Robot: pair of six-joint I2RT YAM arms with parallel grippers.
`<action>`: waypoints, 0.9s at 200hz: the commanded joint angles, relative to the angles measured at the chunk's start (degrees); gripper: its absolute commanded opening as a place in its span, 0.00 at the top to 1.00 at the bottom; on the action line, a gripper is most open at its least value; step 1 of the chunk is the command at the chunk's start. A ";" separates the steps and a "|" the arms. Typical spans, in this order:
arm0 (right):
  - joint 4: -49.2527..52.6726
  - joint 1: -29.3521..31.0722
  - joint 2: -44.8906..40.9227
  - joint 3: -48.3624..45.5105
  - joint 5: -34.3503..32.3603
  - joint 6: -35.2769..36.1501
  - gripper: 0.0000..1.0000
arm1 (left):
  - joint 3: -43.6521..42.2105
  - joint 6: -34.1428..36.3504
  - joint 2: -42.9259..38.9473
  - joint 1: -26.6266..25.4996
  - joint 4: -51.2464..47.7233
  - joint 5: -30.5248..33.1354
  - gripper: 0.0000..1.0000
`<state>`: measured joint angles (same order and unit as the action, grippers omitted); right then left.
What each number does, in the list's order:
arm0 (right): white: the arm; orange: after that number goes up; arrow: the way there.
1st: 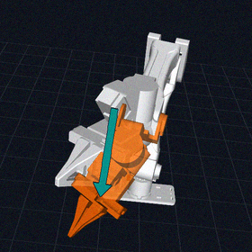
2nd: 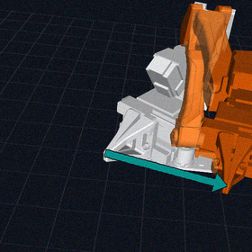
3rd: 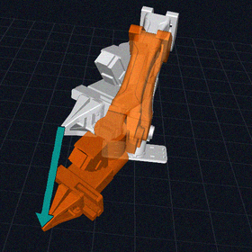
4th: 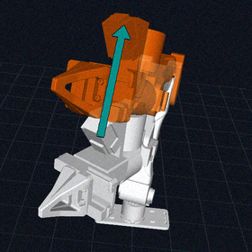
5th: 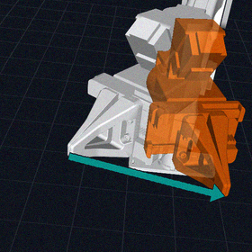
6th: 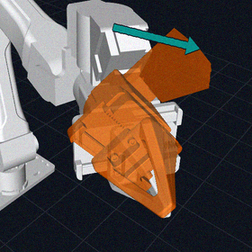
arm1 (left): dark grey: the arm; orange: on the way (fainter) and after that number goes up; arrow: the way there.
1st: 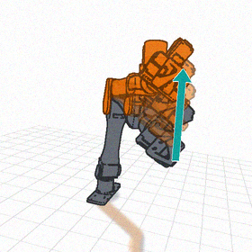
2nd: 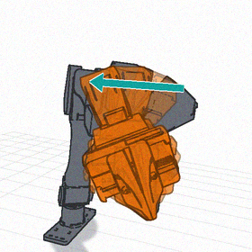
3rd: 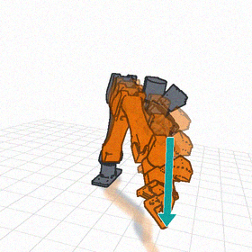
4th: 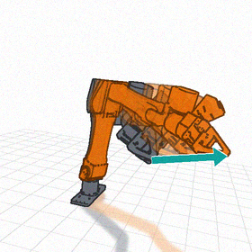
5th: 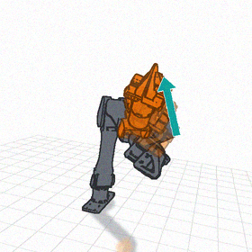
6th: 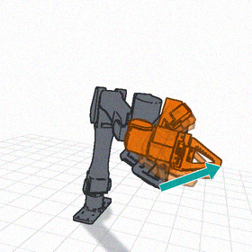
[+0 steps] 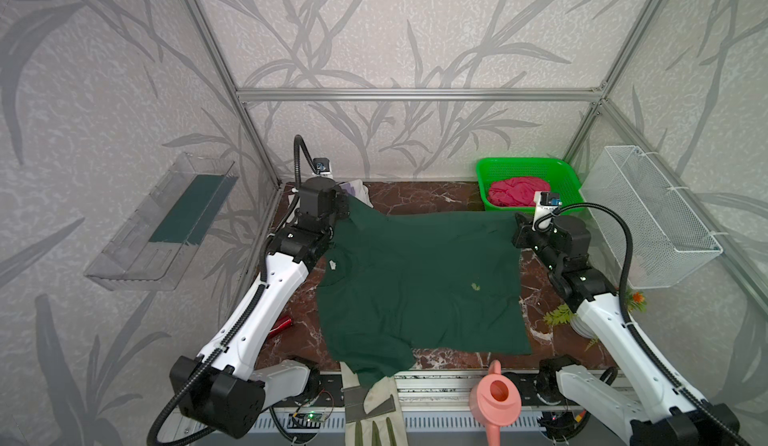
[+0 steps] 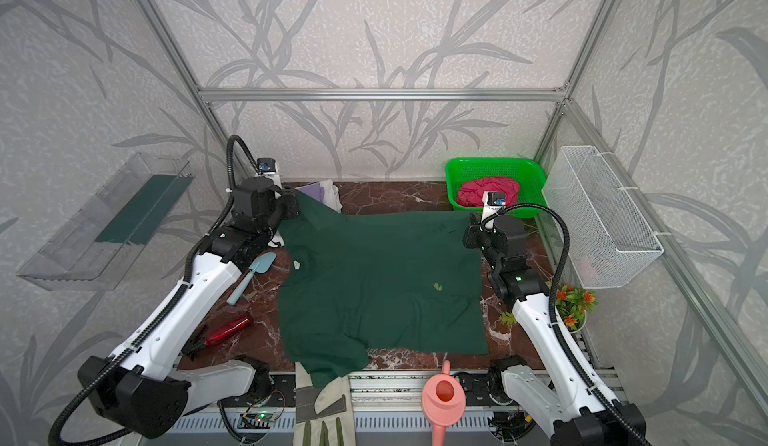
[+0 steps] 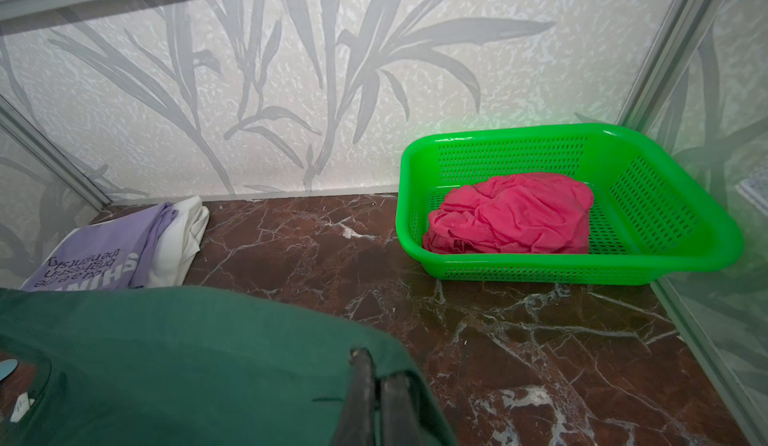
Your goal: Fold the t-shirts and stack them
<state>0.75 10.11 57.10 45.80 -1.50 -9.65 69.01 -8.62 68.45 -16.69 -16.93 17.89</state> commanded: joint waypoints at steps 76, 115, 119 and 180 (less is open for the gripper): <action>-17.76 -0.09 18.67 3.70 -0.65 -0.64 1.00 | 1.95 -4.88 11.78 3.90 12.15 -1.37 1.00; -22.15 -0.09 32.10 11.34 -1.48 -0.03 1.00 | 12.78 -8.51 24.41 7.15 8.34 -0.34 1.00; -22.40 -0.13 33.64 12.43 -1.57 0.07 1.00 | 14.30 -8.94 26.13 7.51 7.60 -0.37 1.00; -21.18 -0.07 54.30 29.75 2.25 -0.08 0.98 | 42.95 -18.68 51.76 11.71 -10.12 -1.24 1.00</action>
<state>-19.38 10.13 106.48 70.04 -1.30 -9.43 102.52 -21.15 113.08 -6.37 -17.02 16.14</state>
